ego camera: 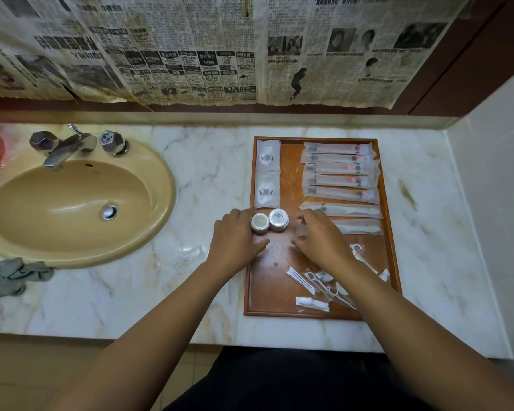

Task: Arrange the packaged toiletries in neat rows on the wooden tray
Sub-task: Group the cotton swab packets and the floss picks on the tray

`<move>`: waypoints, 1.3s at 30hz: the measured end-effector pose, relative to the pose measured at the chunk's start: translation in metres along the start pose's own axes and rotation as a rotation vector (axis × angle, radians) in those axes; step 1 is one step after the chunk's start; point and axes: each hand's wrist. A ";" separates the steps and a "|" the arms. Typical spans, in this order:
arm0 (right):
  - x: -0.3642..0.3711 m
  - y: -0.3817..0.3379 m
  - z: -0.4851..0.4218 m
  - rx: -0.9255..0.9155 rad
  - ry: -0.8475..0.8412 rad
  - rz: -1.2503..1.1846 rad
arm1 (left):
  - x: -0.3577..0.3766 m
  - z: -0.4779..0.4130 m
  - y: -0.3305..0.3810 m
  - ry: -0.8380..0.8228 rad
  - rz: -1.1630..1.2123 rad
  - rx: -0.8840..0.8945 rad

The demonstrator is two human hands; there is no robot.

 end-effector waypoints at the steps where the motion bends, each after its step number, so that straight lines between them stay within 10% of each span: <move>1: 0.000 0.007 0.008 0.019 -0.003 -0.009 | -0.001 0.009 -0.001 -0.009 0.047 0.030; 7: 0.007 0.045 0.058 -0.010 -0.121 0.154 | 0.008 0.042 -0.011 -0.332 -0.077 0.358; 20: -0.025 0.090 0.091 0.234 0.096 0.064 | 0.068 0.037 0.076 -0.207 -0.126 0.583; 27: -0.031 0.104 0.087 0.206 -0.181 0.145 | 0.082 0.025 0.124 -0.323 -0.161 0.448; 39: -0.026 0.124 0.085 0.146 -0.088 0.048 | 0.089 0.012 0.140 -0.337 -0.168 0.388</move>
Point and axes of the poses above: each hand's wrist, its own z-axis away from the middle knuckle, its own x-axis out of the palm, y = z × x, and after that the axes turned 8 degrees about -z, right-handed
